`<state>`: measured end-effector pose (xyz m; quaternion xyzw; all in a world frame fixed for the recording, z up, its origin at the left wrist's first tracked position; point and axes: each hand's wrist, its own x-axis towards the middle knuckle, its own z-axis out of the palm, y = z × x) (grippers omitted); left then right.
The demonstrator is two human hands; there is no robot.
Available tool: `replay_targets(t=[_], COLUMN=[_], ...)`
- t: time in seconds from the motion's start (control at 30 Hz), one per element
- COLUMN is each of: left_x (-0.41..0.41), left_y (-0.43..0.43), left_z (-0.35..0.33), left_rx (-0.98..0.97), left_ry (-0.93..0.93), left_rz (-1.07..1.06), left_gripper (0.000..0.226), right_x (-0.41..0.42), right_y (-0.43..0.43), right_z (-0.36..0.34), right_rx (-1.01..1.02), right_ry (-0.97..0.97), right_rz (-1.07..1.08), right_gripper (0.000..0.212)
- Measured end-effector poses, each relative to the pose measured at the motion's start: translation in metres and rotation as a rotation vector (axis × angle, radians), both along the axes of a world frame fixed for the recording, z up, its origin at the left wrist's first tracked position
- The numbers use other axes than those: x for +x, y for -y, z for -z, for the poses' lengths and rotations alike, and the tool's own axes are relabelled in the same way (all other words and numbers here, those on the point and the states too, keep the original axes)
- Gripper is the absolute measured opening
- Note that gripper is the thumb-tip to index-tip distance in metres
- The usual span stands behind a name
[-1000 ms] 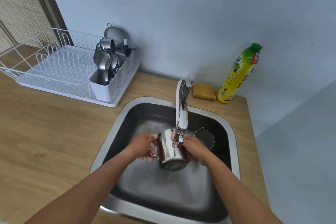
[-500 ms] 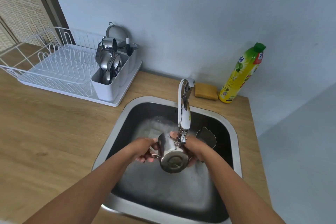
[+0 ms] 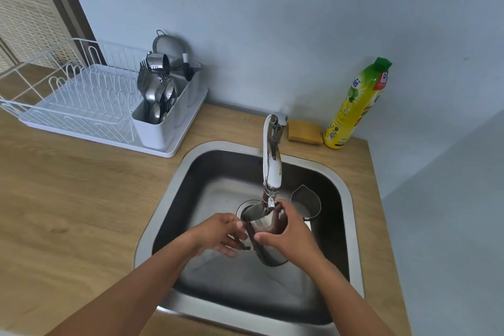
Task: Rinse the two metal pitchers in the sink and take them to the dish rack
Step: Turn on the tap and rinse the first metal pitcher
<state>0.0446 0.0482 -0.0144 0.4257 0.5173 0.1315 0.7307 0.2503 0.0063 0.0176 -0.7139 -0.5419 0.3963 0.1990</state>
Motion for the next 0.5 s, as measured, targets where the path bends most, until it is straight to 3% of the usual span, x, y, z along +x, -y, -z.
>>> replay_targets(t=[0.2,0.5], left_x=[0.017,0.021], left_y=[0.003,-0.006], left_z=[-0.003,-0.004], left_rx=[0.069,0.388], left_ry=[0.072,-0.035], left_rz=[0.000,-0.137], left_gripper=[0.008,0.008], right_x=[0.012,0.012], right_y=[0.011,0.002], right_z=[-0.011,0.002], right_rx=[0.158,0.361], right_ry=[0.163,0.154], right_rz=[-0.071,0.002], right_gripper=[0.094,0.081])
